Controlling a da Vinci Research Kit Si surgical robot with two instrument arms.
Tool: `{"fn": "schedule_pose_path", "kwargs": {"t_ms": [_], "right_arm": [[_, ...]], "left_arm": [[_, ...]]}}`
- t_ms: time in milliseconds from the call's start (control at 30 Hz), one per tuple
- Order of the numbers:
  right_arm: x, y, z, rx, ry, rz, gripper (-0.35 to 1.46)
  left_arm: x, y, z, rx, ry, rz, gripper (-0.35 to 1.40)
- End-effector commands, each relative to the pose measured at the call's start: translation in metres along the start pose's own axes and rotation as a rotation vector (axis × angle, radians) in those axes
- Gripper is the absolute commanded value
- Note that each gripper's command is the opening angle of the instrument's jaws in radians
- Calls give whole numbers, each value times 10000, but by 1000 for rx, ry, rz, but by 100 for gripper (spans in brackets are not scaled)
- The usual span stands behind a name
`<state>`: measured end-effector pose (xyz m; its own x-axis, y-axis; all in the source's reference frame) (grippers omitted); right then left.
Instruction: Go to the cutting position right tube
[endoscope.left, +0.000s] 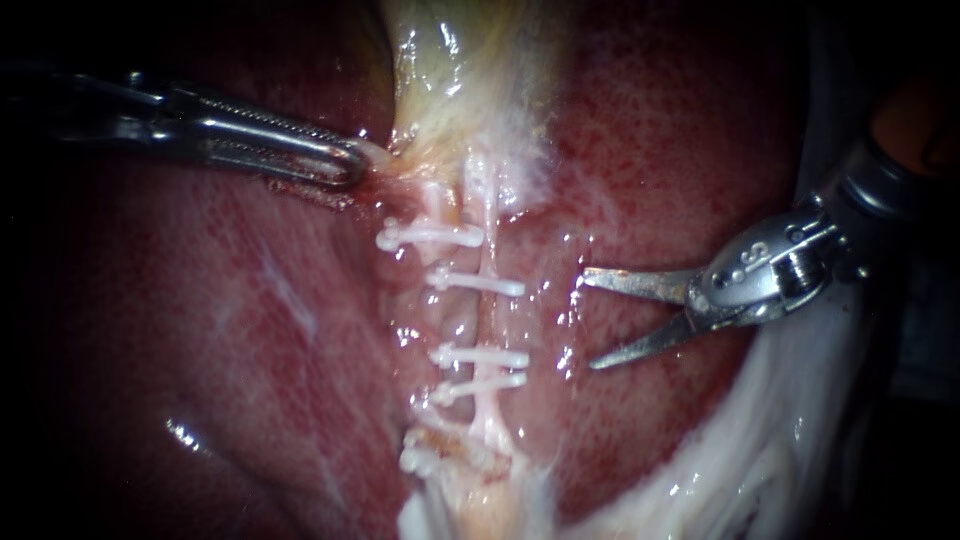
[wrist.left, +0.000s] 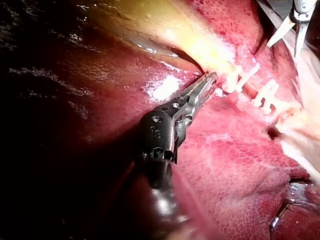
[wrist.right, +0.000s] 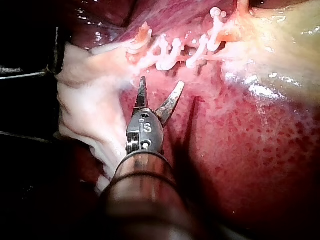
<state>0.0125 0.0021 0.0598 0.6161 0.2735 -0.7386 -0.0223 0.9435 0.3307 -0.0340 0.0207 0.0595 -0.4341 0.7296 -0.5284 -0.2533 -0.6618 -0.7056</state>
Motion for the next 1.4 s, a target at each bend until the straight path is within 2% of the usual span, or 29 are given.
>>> {"fn": "schedule_pose_path", "kwargs": {"t_ms": [33, 167, 267, 400, 533, 767, 900, 1000, 1133, 1233, 1400], "right_arm": [[1, 0, 0, 6, 2, -1, 143], [2, -1, 1, 11, 4, 0, 143], [2, -1, 1, 17, 5, 0, 143], [4, -1, 3, 37, 8, 0, 143], [9, -1, 11, 80, 24, -5, 143], [12, -4, 42, 176, 58, 113, 143], [7, -3, 64, 231, 83, 184, 141], [0, -1, 80, 267, 84, 222, 141], [-13, 5, 96, 336, 112, 295, 141], [-21, 10, 104, 378, 115, 312, 140], [-25, 18, 116, 449, 161, 352, 138]], "left_arm": [[3, 0, -6, -3, -1, -1, -35], [25, 4, -38, 12, 8, -19, -35], [41, 10, -64, 19, 36, -13, -35], [50, 17, -78, 23, 48, -14, -35], [49, 23, -75, 29, 49, -14, -35], [48, 24, -74, 30, 49, -14, -35], [48, 24, -74, 30, 49, -14, -35], [48, 24, -74, 30, 49, -14, -35], [47, 24, -75, 30, 49, -14, -35], [47, 24, -75, 30, 49, -14, -35], [47, 24, -75, 30, 49, -14, -35]]}}
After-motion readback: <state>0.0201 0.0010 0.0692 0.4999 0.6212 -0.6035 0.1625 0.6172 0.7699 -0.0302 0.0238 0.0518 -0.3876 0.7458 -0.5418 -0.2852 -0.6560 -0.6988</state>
